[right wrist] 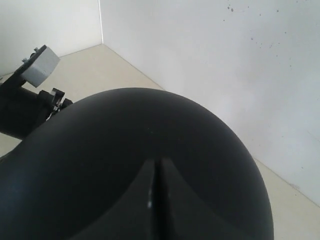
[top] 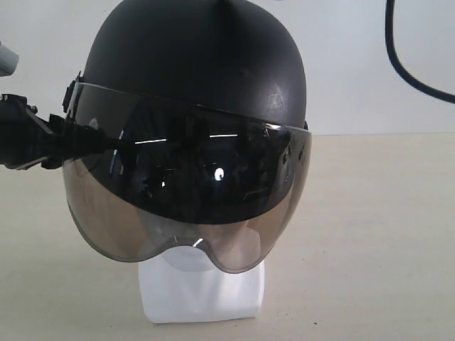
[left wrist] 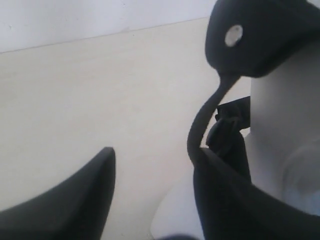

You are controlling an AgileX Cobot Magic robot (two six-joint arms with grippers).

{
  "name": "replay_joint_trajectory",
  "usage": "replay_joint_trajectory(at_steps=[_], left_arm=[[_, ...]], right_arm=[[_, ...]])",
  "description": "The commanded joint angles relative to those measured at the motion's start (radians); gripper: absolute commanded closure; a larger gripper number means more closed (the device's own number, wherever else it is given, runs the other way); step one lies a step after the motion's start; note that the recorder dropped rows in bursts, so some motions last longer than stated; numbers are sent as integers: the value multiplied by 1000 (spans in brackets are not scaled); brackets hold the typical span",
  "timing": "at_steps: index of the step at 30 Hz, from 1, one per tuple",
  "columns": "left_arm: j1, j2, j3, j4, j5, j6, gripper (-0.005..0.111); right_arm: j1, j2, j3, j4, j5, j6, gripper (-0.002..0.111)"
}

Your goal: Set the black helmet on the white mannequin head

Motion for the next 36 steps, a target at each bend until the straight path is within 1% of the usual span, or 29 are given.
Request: replay_joint_trajectory(at_steps=[1, 3, 6, 8, 10, 14, 15, 17, 20, 24, 30, 36], left_arm=[[44, -26, 21, -8, -42, -19, 60], [62, -38, 32, -8, -59, -19, 60], [66, -47, 40, -8, -62, -19, 60], [66, -48, 40, -8, -36, -19, 63], [66, -50, 40, -8, -6, -19, 73], [68, -92, 32, -8, 74, -26, 99], [75, -112, 15, -8, 76, -26, 102], [85, -153, -25, -8, 64, -27, 102], [85, -214, -118, -8, 5, -20, 102], [85, -227, -283, -8, -136, -22, 102], [85, -137, -494, -29, -431, -22, 102], [83, -50, -605, -33, -543, -76, 102]], right_arm=[[1, 11, 5, -14, 58, -10, 109], [1, 11, 5, -14, 58, -10, 109], [1, 11, 5, -14, 58, -10, 109], [1, 11, 5, -14, 58, -10, 109], [1, 11, 5, -14, 62, -10, 109], [1, 11, 5, -14, 79, -10, 109], [1, 11, 5, -16, 83, -10, 109], [1, 11, 5, -19, 88, -10, 109], [1, 9, 5, -23, 85, -10, 109], [1, 0, 5, -26, 69, -10, 109], [1, -4, 5, -22, 64, -10, 109], [1, -61, -3, -38, 25, -10, 109]])
